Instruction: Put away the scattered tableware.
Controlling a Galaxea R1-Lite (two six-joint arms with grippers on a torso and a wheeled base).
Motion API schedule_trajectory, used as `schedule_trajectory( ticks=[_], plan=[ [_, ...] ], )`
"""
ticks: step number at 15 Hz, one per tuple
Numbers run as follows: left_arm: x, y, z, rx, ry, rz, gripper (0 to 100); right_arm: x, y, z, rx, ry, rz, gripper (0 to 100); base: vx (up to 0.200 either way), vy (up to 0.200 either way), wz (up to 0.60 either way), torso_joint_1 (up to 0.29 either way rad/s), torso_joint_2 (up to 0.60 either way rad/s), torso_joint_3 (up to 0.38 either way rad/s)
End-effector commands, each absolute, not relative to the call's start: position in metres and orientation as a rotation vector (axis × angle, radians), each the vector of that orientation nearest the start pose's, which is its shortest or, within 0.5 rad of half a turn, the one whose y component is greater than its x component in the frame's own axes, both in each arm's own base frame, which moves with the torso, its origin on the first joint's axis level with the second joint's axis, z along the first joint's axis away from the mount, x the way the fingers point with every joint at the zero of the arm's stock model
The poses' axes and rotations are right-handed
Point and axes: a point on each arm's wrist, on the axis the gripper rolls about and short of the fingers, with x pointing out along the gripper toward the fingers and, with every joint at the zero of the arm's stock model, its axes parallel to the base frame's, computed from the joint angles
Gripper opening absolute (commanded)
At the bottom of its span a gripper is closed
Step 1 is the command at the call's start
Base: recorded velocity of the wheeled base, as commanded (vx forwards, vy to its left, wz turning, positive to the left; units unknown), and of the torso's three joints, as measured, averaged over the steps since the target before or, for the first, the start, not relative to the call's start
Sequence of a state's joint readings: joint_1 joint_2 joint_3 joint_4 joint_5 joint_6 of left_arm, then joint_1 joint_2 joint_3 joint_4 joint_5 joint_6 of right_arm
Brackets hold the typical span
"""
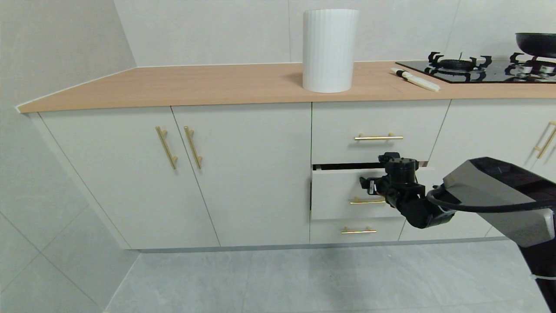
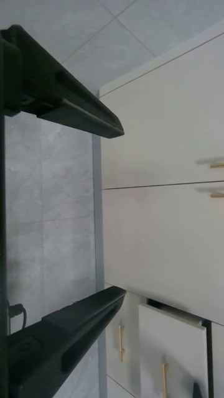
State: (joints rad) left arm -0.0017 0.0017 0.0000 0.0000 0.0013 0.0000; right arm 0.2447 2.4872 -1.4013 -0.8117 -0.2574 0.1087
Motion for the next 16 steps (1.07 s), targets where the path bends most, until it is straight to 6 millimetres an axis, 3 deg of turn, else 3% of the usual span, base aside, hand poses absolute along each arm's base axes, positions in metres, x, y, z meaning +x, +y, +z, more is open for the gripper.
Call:
schedule_trajectory(
  ticks=[1, 16],
  plan=[
    [-0.023, 0.0, 0.076, 0.0, 0.002, 0.0, 100, 0.476, 0.112, 0.031, 0.043, 0.251, -0.034, 100, 0.0, 0.0, 0.0, 0.0, 0.0, 0.0],
    [-0.023, 0.0, 0.076, 0.0, 0.003, 0.0, 100, 0.508, 0.106, 0.021, 0.066, 0.159, -0.078, 100, 0.0, 0.0, 0.0, 0.0, 0.0, 0.0]
  ],
)
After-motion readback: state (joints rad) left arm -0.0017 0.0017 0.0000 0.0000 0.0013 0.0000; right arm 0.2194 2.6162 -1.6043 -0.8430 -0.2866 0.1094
